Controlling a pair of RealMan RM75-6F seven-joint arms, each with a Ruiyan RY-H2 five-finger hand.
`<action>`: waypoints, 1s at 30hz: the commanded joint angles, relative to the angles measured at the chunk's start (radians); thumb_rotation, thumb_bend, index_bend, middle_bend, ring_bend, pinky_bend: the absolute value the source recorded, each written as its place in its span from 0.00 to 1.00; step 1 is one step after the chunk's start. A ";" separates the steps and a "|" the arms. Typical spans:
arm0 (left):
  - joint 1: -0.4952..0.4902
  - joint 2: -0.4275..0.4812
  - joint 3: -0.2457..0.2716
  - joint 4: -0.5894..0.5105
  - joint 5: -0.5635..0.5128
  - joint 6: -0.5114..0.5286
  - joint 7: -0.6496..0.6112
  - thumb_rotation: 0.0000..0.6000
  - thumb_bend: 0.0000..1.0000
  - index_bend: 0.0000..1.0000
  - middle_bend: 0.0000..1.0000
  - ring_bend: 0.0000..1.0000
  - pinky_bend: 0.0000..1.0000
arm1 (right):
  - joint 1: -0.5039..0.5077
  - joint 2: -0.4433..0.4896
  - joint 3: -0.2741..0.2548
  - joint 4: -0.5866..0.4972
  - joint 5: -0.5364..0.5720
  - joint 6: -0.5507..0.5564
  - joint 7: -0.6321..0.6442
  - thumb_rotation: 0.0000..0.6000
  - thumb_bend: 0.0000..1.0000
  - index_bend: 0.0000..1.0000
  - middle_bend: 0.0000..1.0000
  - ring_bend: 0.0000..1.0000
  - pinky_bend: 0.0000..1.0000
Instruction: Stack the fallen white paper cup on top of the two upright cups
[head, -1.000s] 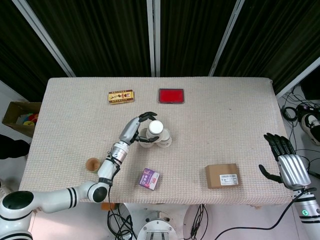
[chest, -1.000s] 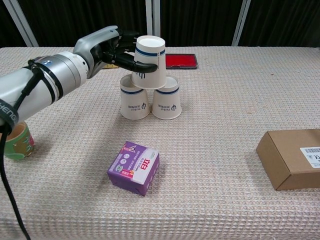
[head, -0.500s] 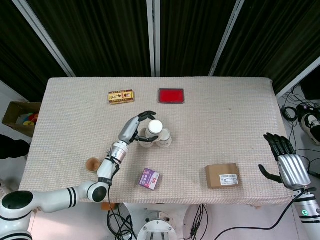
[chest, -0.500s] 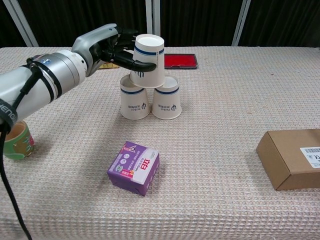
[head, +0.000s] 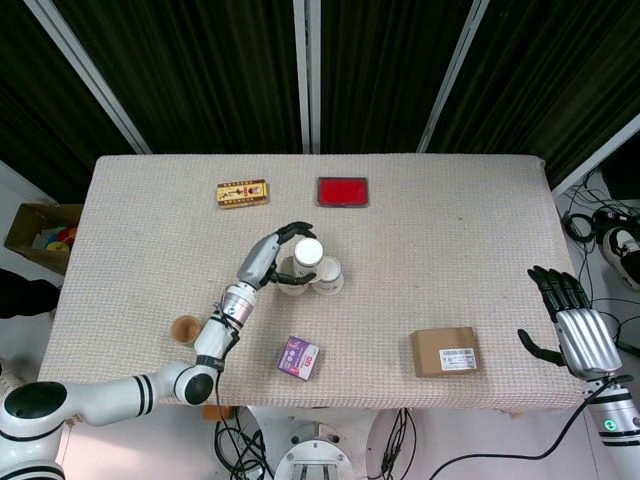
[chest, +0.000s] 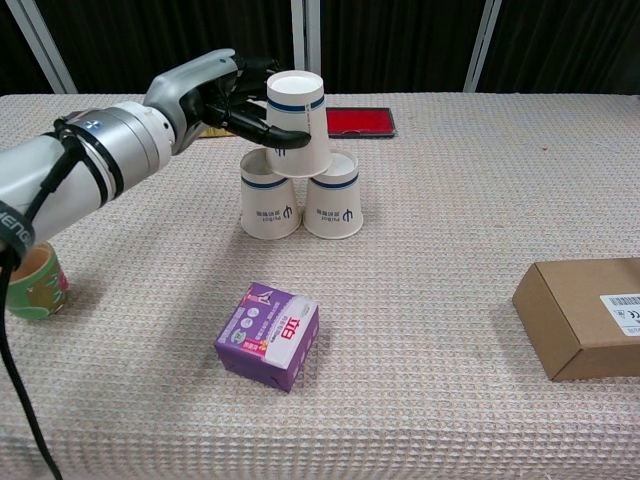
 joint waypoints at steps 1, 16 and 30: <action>0.004 0.001 0.007 0.002 0.018 0.012 -0.002 1.00 0.17 0.22 0.13 0.13 0.16 | -0.001 0.000 0.000 0.001 -0.001 0.001 0.001 1.00 0.26 0.04 0.07 0.00 0.00; 0.181 0.454 0.066 -0.318 -0.029 0.217 0.503 1.00 0.10 0.26 0.13 0.11 0.16 | 0.000 0.044 0.001 0.003 -0.012 0.008 0.036 1.00 0.27 0.04 0.07 0.00 0.00; 0.493 0.635 0.271 -0.261 0.141 0.577 0.593 1.00 0.09 0.28 0.14 0.11 0.15 | 0.010 0.067 0.003 -0.019 -0.023 0.003 0.061 1.00 0.26 0.05 0.08 0.00 0.00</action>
